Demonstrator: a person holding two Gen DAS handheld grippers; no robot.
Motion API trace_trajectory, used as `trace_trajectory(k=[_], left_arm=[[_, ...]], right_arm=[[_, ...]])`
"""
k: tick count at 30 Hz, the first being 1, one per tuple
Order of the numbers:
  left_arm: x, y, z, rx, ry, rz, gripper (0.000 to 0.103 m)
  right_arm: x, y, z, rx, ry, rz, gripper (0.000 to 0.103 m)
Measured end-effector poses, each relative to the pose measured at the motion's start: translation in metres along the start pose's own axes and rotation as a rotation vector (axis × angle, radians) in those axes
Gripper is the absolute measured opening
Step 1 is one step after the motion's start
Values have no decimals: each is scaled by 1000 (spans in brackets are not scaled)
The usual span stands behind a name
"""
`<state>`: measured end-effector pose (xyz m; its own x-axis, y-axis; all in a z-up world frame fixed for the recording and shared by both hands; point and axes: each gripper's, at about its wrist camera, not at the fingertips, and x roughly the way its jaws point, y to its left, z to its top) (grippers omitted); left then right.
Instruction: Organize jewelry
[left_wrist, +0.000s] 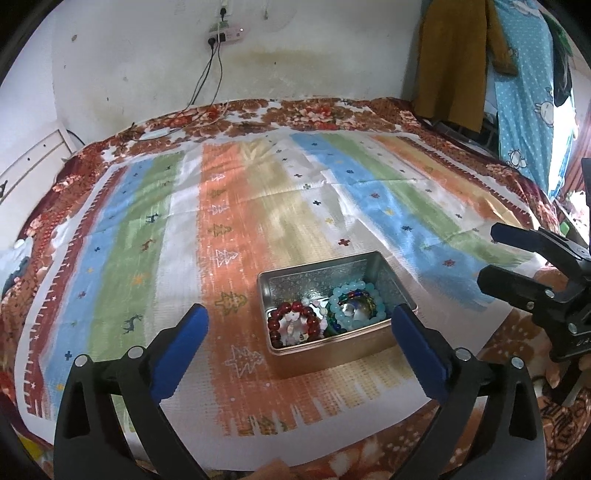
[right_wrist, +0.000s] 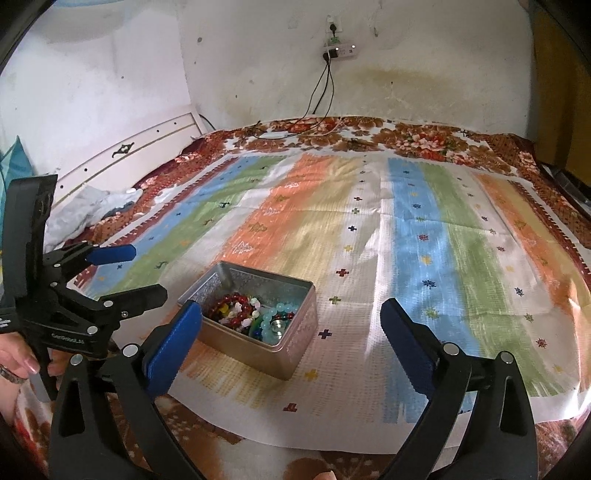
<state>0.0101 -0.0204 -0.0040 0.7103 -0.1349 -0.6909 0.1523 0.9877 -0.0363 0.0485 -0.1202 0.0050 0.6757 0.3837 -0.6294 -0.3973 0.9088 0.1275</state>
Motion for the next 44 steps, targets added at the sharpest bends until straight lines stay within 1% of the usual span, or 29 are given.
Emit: trace_trajectory(k=[12,18,25,32,37,44], left_arm=[[-4,-3,-3,0,-19,3,97],[-5,-7,-5,20,-30,12,97],[-5,-2,-3,-8,-28,9,97],[-5,-2,-3,-11,-29,7,97],[-5,2,-2,-28,-32,-10,97],[-5,2,-2,-20,-24,-7,97]], right_arm=[[1,0,-5,8,18,5,98],[3,-1,-6,12,25,6,98],[3,0,-8,8,24,-7,98],[3,0,-8,8,25,-7,98],[3,-2,-9,8,29,-12,98],[6,-2,-8,5,37,-20,98]])
